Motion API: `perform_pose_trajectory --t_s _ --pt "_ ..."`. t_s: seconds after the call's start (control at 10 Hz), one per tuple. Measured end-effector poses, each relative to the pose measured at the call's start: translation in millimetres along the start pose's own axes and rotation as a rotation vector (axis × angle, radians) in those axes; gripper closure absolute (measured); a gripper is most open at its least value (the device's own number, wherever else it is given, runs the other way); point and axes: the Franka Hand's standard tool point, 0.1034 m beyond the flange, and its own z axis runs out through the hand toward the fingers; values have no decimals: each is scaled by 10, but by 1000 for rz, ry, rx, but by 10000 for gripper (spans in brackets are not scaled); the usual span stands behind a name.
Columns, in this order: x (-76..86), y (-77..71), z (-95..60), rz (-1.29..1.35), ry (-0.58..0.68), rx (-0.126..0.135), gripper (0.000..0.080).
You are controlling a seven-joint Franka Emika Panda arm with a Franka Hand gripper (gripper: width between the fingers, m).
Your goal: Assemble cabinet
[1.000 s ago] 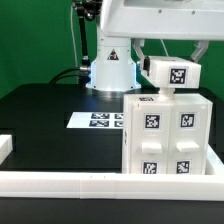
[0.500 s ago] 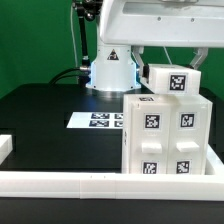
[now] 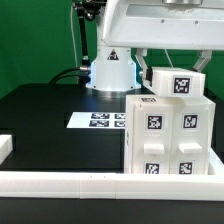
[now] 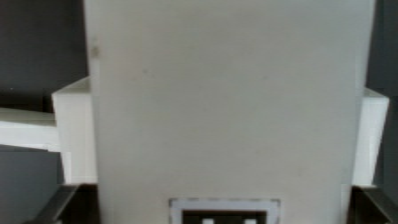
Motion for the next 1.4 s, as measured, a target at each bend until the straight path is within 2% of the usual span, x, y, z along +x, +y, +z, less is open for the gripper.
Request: perform_pose_trajectory --t_s 0.3,0.5,0.9,1.2,1.4 --pt "1 0 -1 0 0 0 246" --pt "-1 1 8 0 -1 0 159" --pt "-3 1 12 0 -2 0 150" --pt "65 -12 -88 -5 63 18 150" --pt "51 -26 -60 5 74 28 150"
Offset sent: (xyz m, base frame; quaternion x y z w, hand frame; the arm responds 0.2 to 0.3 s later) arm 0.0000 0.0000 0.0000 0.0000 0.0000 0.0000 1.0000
